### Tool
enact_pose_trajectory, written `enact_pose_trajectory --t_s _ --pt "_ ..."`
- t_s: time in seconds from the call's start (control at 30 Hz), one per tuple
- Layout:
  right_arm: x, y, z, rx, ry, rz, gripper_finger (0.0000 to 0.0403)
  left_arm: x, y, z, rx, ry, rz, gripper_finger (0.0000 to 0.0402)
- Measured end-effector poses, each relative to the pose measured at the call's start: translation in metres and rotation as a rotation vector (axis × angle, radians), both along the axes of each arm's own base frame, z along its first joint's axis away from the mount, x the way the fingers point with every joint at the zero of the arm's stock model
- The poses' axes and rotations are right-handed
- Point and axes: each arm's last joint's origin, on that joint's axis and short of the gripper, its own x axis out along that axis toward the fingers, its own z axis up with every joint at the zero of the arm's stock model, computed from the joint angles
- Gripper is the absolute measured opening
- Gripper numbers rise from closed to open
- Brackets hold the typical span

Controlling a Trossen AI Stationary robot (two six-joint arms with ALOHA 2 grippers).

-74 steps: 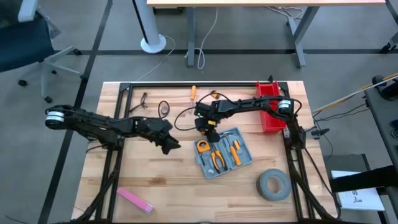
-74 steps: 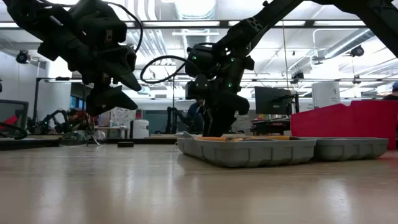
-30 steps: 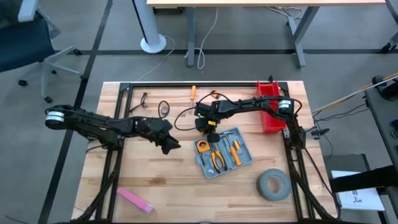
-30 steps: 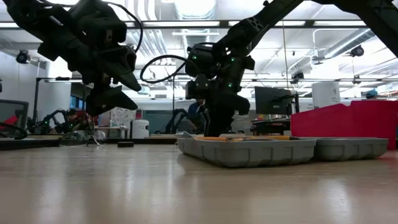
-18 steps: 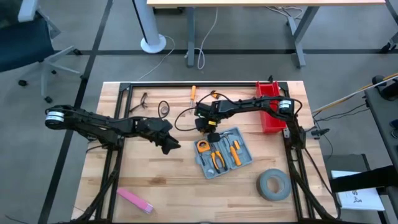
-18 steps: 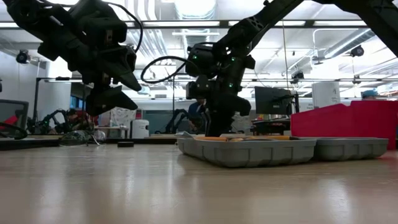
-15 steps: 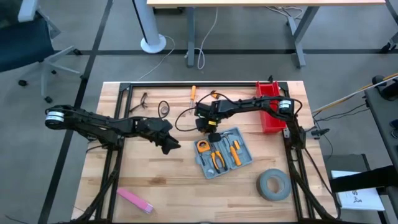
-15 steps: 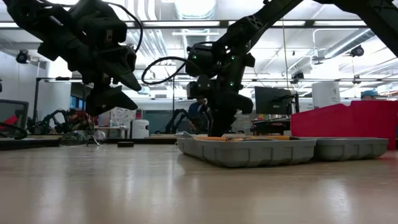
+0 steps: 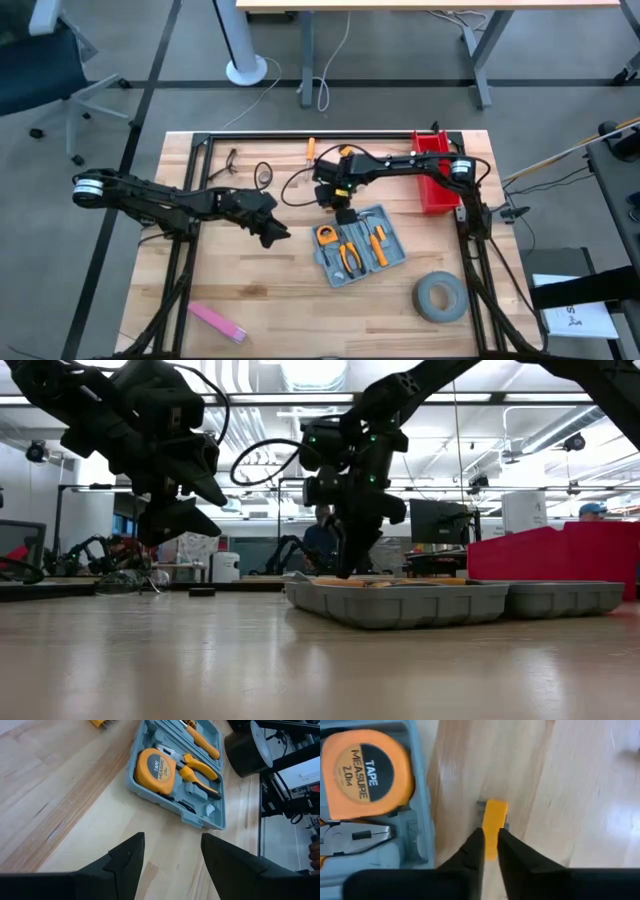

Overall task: Prefit tool cases
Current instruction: Put the yellow screwdriver bit set into the gray pre-fit tool case

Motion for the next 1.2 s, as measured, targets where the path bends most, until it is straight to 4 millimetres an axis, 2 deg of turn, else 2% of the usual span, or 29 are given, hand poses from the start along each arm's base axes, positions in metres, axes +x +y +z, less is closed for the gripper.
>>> enact_pose_trajectory --t_s 0.3,0.43,0.57,0.77,1.2 --pt "0.0 0.0 -0.01 0.043 -0.021 -0.127 0.0173 0.0 0.0 0.0 0.0 0.0 -0.01 0.0204" --pt "0.0 0.0 -0.013 0.045 -0.041 -0.143 0.0215 0.0 -0.001 0.0 -0.007 0.0 -0.023 0.0204" --pt "-0.002 0.0 -0.02 0.039 -0.039 -0.145 0.024 0.0 -0.001 0.0 -0.007 0.0 -0.024 0.0204" --pt "-0.006 0.001 -0.029 0.039 -0.034 -0.145 0.0248 0.0 -0.001 0.0 -0.007 -0.001 -0.024 0.0204" --pt "-0.001 -0.002 -0.043 0.031 -0.054 -0.148 0.0197 0.0 -0.001 0.0 -0.008 0.002 -0.024 0.0204"
